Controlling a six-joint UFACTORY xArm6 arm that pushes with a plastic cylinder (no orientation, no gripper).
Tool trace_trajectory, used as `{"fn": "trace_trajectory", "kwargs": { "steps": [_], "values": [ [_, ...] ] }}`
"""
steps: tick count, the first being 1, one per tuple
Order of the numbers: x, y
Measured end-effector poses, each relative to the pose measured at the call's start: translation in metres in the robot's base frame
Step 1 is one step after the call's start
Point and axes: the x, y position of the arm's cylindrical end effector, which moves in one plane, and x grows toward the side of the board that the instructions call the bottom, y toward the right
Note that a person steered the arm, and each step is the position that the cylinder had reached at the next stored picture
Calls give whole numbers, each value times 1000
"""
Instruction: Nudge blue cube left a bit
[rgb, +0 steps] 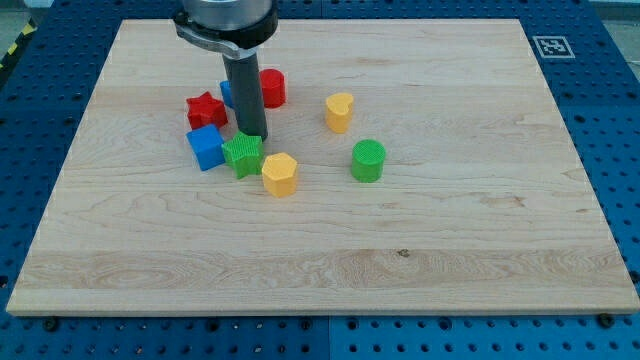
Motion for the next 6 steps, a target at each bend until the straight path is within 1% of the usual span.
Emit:
{"fn": "trace_trajectory", "kwargs": {
  "steps": [2, 3, 4, 5, 6],
  "values": [
    [43, 20],
    [45, 21],
    [32, 14],
    [16, -9],
    [27, -17]
  ]
}}
